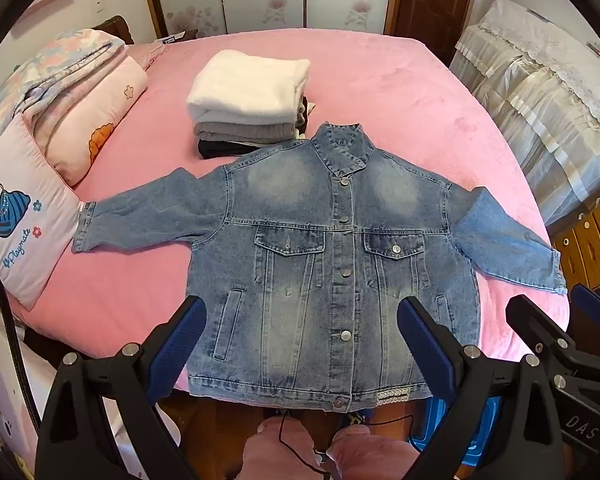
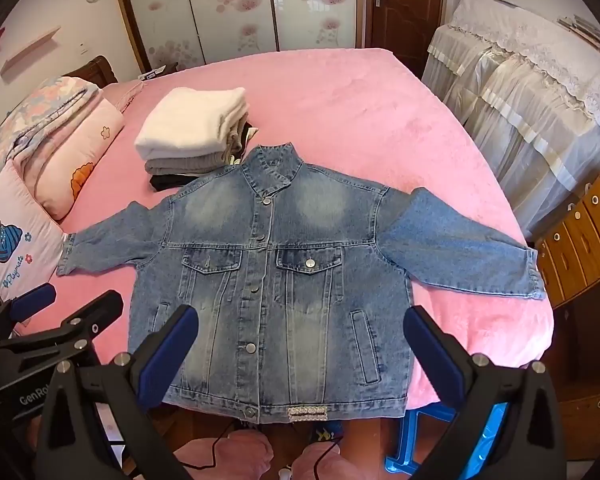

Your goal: Fold large clothes

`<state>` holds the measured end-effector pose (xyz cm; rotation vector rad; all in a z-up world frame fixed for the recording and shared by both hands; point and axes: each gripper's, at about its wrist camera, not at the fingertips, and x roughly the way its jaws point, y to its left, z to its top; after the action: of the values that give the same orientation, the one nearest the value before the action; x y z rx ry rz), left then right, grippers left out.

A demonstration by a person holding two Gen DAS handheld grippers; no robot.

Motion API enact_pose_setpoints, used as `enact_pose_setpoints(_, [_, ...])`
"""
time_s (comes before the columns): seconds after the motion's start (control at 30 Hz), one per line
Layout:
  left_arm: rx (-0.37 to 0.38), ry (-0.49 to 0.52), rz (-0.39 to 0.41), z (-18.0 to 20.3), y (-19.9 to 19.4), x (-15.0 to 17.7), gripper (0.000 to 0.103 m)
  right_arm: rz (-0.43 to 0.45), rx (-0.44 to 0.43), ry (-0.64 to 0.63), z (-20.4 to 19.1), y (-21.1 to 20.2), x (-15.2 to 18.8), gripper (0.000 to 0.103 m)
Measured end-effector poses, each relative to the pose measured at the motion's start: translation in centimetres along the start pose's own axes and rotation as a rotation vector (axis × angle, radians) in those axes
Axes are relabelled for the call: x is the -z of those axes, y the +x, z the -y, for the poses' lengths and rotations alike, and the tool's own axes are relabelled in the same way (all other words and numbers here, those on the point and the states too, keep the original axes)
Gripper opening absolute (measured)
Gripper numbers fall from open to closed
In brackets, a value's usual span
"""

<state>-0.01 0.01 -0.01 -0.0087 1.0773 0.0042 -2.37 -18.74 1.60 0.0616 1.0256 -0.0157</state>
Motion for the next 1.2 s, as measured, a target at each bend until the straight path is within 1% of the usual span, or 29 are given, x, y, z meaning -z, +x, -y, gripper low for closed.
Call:
enact_pose_setpoints(0.23, [0.004, 0.004, -0.005, 0.2, 0.1, -0.2, 0.096, -0.002, 0.007, -0.001, 0.3, 0.2, -0.2, 0.103])
enact_pose_setpoints(0.33, [0.006, 0.002, 0.003, 0.0, 0.0, 0.0, 0.096, 0.002, 0.009, 0.003, -0.5, 0.4, 0.3, 0.103])
enact_pose_setpoints(0.63, [0.004, 0.002, 0.004, 0.1, 0.3, -0.3, 0.096, -0.013, -0.001, 0.014, -0.1, 0.7, -0.5, 0.103])
enact_pose_setpoints(0.9, [0.015, 0.006, 0.007, -0.1, 0.7, -1.1, 0.096, -0.019, 0.006, 0.021, -0.2, 1.1, -0.8, 0.103])
enact_pose_setpoints(1.2, [0.020, 0.009, 0.001, -0.2, 1.0, -1.3, 0.096, -0.023, 0.013, 0.024, -0.3, 1.3, -1.2, 0.103])
